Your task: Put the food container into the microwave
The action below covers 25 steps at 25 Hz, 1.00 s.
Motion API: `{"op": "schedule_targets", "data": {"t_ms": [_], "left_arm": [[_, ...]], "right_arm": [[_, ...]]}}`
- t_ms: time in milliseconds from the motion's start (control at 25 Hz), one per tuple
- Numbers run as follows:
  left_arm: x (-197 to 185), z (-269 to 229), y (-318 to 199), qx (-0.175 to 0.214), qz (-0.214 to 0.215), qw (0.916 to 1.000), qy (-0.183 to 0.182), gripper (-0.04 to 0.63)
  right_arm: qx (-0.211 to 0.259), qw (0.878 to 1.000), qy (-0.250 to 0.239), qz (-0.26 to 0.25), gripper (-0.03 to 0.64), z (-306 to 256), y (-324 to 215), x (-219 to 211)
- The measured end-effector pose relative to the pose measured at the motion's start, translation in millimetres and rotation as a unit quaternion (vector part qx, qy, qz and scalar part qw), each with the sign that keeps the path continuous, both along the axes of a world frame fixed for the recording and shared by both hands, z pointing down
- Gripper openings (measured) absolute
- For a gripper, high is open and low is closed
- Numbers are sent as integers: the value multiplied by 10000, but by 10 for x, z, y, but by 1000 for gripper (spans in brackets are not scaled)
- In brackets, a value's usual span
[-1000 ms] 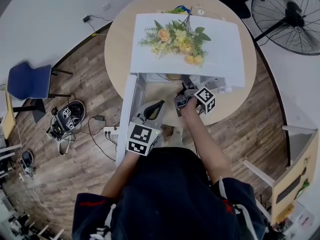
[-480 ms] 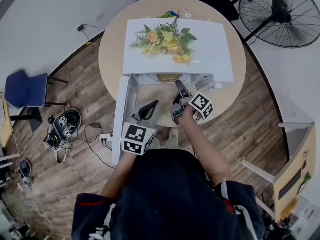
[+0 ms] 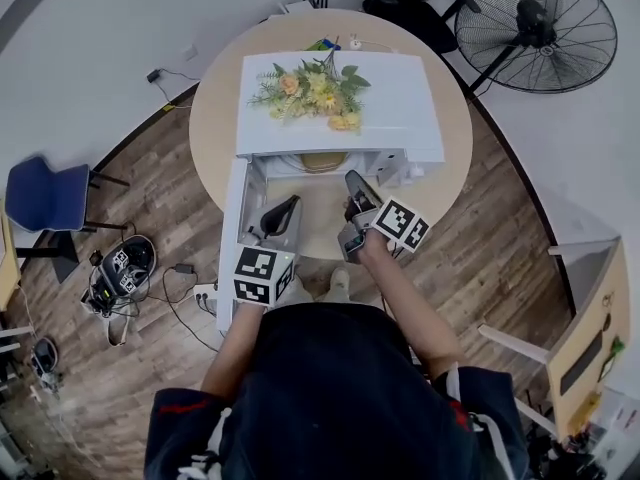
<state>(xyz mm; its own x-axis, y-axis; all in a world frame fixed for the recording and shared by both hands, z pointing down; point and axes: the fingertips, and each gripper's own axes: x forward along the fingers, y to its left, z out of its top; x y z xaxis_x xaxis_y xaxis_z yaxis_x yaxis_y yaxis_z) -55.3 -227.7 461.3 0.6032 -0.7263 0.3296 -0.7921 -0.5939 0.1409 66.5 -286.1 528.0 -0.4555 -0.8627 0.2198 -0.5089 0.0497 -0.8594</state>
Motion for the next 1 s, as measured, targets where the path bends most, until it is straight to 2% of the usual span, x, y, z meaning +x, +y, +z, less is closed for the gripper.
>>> {"op": "schedule_targets", "data": {"t_ms": [120,280,400,600,800,1000], "left_arm": [[7,-91,-5,114,-21,9999,30,18],[9,-208,-24,258,-60,9996,68,18],[-15,-288,-34,351,-93,9993,85,18],[-48,-418,-89,499,-154,9986,124,18],[-38,-570,-109,631,-182,9977,163,18],[24,-750,-96,883,-122,9959,139,18]], "right_arm": [[480,9966,580,-320,14,-290,67,-71],[1191,9801,1433,-687,11,-689,136,-136],[1631,9615,2028,-886,11,-915,205,-152],[2253,9213,3000,-1021,11,-1245,304,-173],[2528,9027,3320,-1050,11,-1451,396,-201],[2685,8950,3419,-997,11,-1596,455,-160]]}}
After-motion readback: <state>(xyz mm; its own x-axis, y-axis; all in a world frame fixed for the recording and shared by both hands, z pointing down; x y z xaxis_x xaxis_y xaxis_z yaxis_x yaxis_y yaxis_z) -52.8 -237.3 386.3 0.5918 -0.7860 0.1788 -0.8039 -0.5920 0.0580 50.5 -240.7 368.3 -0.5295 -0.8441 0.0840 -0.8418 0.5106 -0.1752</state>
